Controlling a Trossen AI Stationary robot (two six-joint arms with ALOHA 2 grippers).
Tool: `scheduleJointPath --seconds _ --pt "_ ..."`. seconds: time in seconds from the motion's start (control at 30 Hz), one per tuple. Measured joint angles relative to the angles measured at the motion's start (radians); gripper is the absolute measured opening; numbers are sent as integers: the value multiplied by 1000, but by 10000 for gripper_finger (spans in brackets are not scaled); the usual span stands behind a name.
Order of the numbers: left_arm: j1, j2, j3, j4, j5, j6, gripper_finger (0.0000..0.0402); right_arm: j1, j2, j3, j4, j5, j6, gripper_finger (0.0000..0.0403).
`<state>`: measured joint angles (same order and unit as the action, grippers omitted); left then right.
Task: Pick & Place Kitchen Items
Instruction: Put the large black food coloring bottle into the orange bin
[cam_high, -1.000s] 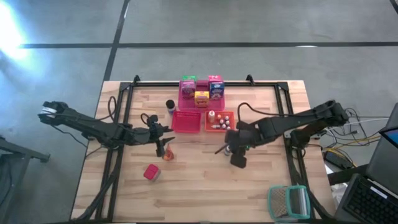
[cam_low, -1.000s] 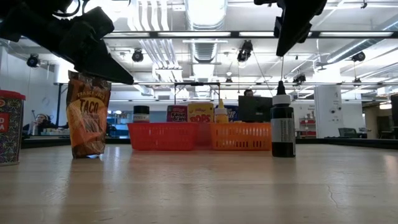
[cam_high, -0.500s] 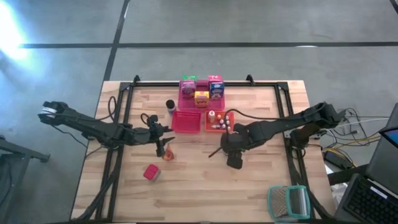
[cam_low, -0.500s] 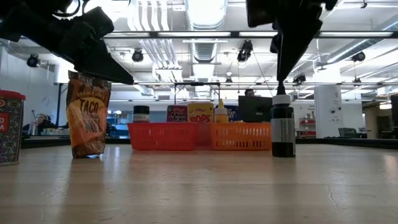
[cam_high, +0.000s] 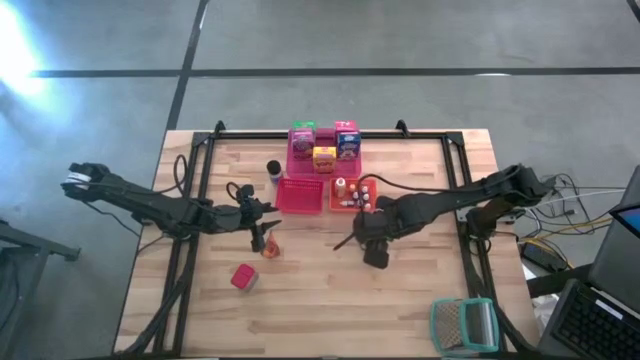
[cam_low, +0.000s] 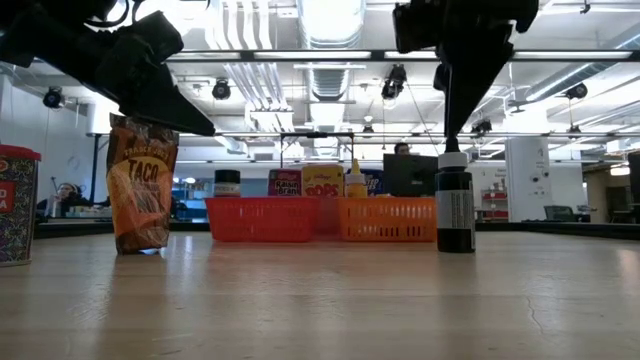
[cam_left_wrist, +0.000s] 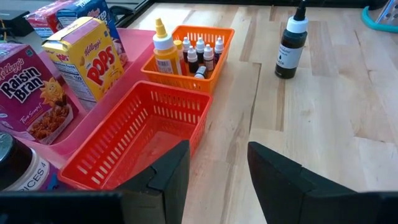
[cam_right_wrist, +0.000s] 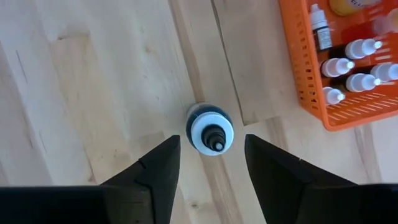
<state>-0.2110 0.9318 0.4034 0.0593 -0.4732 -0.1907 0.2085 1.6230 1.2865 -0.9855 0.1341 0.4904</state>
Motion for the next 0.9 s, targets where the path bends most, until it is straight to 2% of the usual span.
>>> scheduleJointPath --seconds 0.33,0.9 --pt "0 0 0 0 0 0 168 -6 68 -2 4 0 -27 139" --pt "0 0 0 0 0 0 168 -11 63 0 6 -2 -36 35"
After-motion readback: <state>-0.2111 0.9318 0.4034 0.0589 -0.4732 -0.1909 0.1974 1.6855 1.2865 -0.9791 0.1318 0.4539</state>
